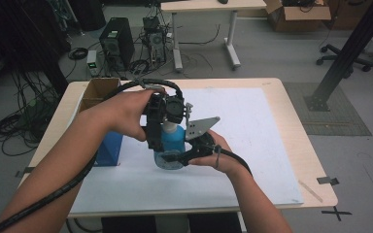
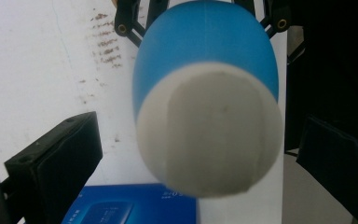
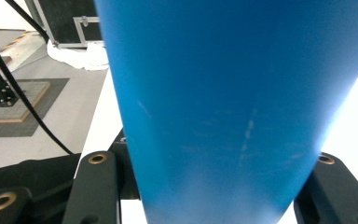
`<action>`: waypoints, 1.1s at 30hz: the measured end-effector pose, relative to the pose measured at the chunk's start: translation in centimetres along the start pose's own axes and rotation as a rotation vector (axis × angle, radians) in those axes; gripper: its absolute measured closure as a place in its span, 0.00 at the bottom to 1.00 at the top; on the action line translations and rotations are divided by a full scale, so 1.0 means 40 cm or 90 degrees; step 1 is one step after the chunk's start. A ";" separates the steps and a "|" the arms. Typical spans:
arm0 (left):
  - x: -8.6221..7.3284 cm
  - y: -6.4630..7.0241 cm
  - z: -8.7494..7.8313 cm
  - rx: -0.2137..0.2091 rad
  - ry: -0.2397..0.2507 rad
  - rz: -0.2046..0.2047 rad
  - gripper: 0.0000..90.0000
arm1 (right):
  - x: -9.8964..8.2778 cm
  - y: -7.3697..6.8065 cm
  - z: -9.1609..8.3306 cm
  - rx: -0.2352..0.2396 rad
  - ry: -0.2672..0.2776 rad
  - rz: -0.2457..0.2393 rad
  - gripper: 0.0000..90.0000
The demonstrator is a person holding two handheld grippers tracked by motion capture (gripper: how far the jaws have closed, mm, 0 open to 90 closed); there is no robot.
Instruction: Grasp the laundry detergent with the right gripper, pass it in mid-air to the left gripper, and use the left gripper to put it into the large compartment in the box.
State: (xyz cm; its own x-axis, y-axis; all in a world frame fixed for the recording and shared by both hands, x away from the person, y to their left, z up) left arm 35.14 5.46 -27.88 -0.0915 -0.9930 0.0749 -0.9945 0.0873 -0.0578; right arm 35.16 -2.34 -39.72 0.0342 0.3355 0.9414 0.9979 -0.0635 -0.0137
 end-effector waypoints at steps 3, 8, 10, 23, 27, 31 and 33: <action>0.001 0.001 0.002 -0.001 0.004 0.001 0.00 | 0.002 -0.002 0.004 0.000 -0.002 -0.002 0.51; -0.001 0.003 0.005 -0.003 0.006 -0.001 0.00 | 0.003 -0.004 0.012 0.000 -0.004 -0.002 0.51; -0.002 0.004 0.007 -0.003 0.005 -0.001 0.00 | 0.005 -0.006 0.017 0.003 -0.005 -0.004 0.51; 0.001 0.006 0.017 0.010 0.002 0.008 0.03 | 0.010 -0.010 0.023 -0.001 -0.006 -0.008 0.51; 0.005 0.007 0.019 0.014 -0.003 0.013 0.05 | 0.012 -0.011 0.020 -0.002 -0.004 -0.008 0.51; 0.010 0.008 0.020 0.018 -0.002 0.015 0.08 | 0.014 -0.011 0.018 -0.004 -0.002 -0.007 0.51; 0.011 0.009 0.021 0.018 -0.004 0.018 0.09 | 0.015 -0.012 0.017 -0.004 -0.001 -0.007 0.51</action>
Point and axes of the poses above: each handheld gripper's, and its own axes: z roughly forward along the jaws, x roughly out of its top, y roughly to its right, the point moved 5 cm from there along z, roughly forward along the jaws, and after that the axes turned 4 degrees about y, right-handed, at the moved point
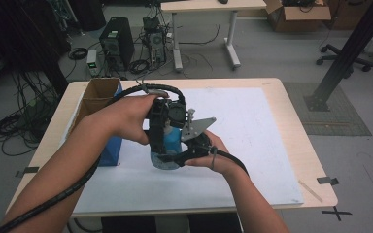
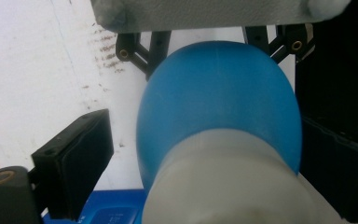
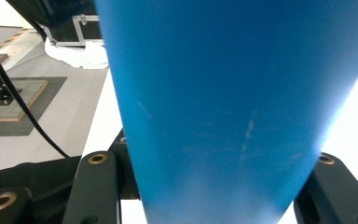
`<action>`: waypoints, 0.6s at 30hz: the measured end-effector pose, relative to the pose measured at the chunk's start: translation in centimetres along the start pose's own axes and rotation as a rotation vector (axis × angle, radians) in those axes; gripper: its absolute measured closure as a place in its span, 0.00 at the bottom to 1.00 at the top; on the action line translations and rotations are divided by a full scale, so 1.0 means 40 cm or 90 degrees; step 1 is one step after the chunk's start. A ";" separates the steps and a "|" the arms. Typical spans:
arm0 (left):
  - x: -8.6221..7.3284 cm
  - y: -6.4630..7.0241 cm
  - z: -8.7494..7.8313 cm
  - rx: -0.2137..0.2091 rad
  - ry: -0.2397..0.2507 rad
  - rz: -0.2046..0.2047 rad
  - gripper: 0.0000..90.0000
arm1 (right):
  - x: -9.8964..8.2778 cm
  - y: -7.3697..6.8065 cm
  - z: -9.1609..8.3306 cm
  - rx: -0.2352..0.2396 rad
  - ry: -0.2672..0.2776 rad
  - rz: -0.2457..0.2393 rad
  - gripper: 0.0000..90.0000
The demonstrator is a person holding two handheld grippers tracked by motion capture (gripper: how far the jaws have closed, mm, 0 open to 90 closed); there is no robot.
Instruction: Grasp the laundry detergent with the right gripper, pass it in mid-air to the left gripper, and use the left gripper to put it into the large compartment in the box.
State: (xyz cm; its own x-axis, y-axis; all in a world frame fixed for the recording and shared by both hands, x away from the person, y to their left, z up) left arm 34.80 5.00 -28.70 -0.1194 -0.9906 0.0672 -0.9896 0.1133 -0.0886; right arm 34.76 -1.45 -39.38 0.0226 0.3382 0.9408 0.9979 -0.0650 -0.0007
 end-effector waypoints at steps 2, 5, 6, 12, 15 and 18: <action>-0.001 0.000 0.002 0.001 -0.001 -0.001 0.09 | 0.000 0.000 0.000 0.000 -0.001 -0.001 0.51; -0.003 0.000 0.002 0.003 -0.003 -0.002 0.11 | 0.001 -0.001 0.001 0.001 0.000 0.003 0.51; -0.004 -0.001 0.001 0.007 -0.004 -0.002 0.13 | 0.002 0.001 0.001 -0.002 0.000 -0.004 0.51; -0.004 -0.001 0.002 0.011 -0.009 0.000 0.15 | 0.005 0.001 0.001 -0.002 0.003 -0.004 0.51; -0.003 -0.001 0.003 0.015 -0.008 0.002 0.17 | 0.007 -0.002 0.001 -0.001 0.004 0.002 0.51; -0.003 -0.001 0.004 0.018 -0.010 0.004 0.19 | 0.007 -0.001 0.001 -0.002 0.003 0.002 0.51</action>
Point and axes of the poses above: each handheld gripper's, and its own axes: z roughly forward along the jaws, x roughly out of its top, y roughly to its right, the point moved 5 cm from there along z, roughly forward along the jaws, and after that the axes turned 4 degrees about y, right-handed, at the moved point
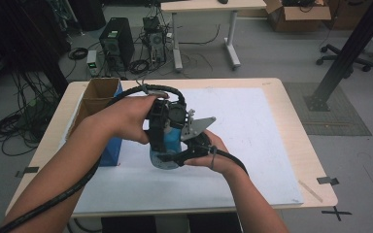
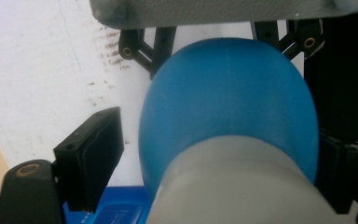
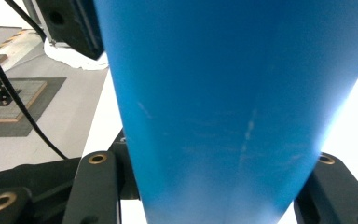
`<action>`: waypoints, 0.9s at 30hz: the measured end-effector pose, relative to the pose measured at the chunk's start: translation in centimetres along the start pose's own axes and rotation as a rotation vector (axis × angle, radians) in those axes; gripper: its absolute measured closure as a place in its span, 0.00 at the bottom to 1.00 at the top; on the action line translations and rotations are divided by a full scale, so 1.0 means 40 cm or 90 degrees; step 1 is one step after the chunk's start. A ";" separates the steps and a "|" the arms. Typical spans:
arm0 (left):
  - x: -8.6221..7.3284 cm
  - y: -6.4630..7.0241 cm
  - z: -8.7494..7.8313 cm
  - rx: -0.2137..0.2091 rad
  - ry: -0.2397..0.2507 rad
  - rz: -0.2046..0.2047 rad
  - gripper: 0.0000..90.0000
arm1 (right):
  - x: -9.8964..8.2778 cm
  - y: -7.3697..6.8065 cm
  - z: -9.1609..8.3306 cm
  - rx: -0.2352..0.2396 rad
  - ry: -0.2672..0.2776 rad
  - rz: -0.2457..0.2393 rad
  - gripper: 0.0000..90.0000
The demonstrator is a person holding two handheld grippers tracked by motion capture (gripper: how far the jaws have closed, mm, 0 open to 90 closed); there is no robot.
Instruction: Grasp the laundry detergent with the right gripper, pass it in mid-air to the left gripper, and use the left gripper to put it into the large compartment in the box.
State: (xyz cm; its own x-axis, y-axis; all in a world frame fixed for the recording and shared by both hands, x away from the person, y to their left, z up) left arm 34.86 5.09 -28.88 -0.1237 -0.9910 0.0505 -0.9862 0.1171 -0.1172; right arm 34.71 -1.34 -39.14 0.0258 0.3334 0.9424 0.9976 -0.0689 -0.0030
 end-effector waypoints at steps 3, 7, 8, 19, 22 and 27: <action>0.000 0.000 -0.002 0.002 -0.001 0.000 0.21 | 0.001 0.001 -0.001 0.000 0.000 -0.005 0.51; 0.000 0.002 -0.005 0.000 0.002 -0.001 0.25 | 0.002 0.000 -0.001 0.000 0.001 0.000 0.51; 0.000 0.002 -0.005 0.000 0.002 -0.001 0.25 | 0.002 0.000 -0.001 0.000 0.001 0.000 0.51; 0.004 0.006 -0.001 -0.012 -0.002 0.002 0.33 | 0.004 -0.001 -0.003 -0.004 0.002 0.000 0.51; 0.005 0.008 -0.001 -0.018 -0.002 0.001 0.38 | 0.003 -0.001 -0.004 -0.006 0.000 -0.005 0.51; 0.003 0.008 -0.002 -0.032 -0.005 -0.007 0.41 | 0.003 -0.003 -0.004 -0.006 -0.001 -0.005 0.51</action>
Point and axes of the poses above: each handheld gripper's, and its own axes: z roughly forward along the jaws, x roughly out of its top, y roughly to its right, the point moved 5 cm from there along z, roughly forward along the jaws, and after that the axes turned 4 degrees about y, right-handed, at the moved point
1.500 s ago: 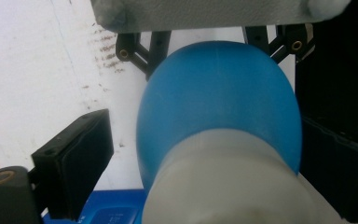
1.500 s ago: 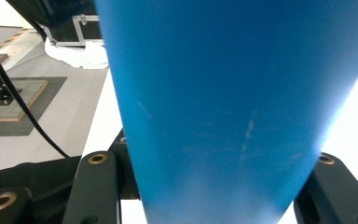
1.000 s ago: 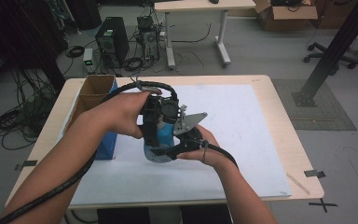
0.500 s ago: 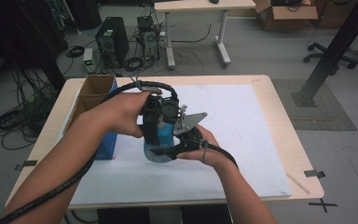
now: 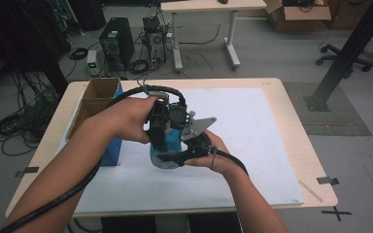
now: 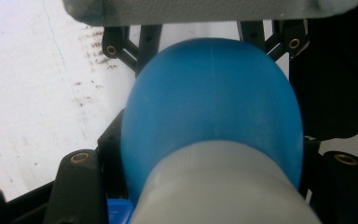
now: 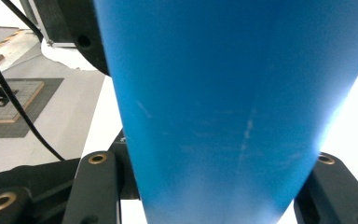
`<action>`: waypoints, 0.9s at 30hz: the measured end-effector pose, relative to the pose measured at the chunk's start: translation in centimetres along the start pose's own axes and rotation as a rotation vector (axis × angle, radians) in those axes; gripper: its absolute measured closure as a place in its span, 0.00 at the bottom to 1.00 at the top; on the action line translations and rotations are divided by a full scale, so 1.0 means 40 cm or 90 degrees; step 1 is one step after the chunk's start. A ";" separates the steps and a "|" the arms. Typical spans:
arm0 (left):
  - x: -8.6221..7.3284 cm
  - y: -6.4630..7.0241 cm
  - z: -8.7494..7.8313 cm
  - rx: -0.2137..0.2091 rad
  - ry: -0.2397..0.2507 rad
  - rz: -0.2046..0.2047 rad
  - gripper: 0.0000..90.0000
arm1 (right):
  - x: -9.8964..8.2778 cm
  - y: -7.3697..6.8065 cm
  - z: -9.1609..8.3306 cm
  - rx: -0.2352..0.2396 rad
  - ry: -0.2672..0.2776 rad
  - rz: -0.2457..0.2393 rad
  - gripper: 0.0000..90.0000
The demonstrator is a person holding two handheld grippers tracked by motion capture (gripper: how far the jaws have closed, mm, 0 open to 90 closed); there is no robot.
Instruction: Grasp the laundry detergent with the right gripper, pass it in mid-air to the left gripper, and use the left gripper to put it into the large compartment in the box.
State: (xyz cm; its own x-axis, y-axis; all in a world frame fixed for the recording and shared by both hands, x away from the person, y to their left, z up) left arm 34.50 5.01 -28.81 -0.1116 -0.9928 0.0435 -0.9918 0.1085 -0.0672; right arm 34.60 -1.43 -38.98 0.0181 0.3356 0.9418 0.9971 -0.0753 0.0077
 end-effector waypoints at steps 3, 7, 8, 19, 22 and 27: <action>0.001 0.000 -0.001 0.000 -0.005 -0.004 0.42 | 0.001 -0.001 0.000 -0.001 0.002 0.002 0.51; 0.004 0.003 0.001 0.011 -0.011 0.000 0.42 | 0.000 0.000 0.000 -0.003 -0.002 -0.004 0.51; 0.004 0.003 0.001 0.011 -0.011 0.000 0.42 | 0.000 0.001 -0.001 -0.005 -0.001 -0.007 0.51; 0.009 0.010 -0.014 0.031 -0.023 0.005 0.43 | 0.010 0.002 -0.006 -0.023 0.001 -0.029 0.49; 0.011 0.009 -0.020 0.035 -0.023 0.003 0.43 | 0.014 0.005 -0.010 -0.029 0.006 -0.029 0.49; 0.017 0.008 -0.024 0.036 -0.029 0.004 0.43 | 0.019 0.003 -0.014 -0.031 0.030 -0.010 0.45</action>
State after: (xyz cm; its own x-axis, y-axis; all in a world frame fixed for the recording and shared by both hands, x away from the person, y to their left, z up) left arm 34.06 4.43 -27.84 -0.1135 -0.9935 -0.0031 -0.9858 0.1130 -0.1239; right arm 34.69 -1.70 -38.08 -0.0014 0.2928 0.9562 0.9924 -0.1171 0.0373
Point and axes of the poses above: each handheld gripper's, and its own axes: z roughly forward along the jaws, x roughly out of its top, y roughly to its right, the point moved 5 cm from there along z, roughly forward along the jaws, and after that the axes turned 4 degrees about y, right-handed, at the moved point
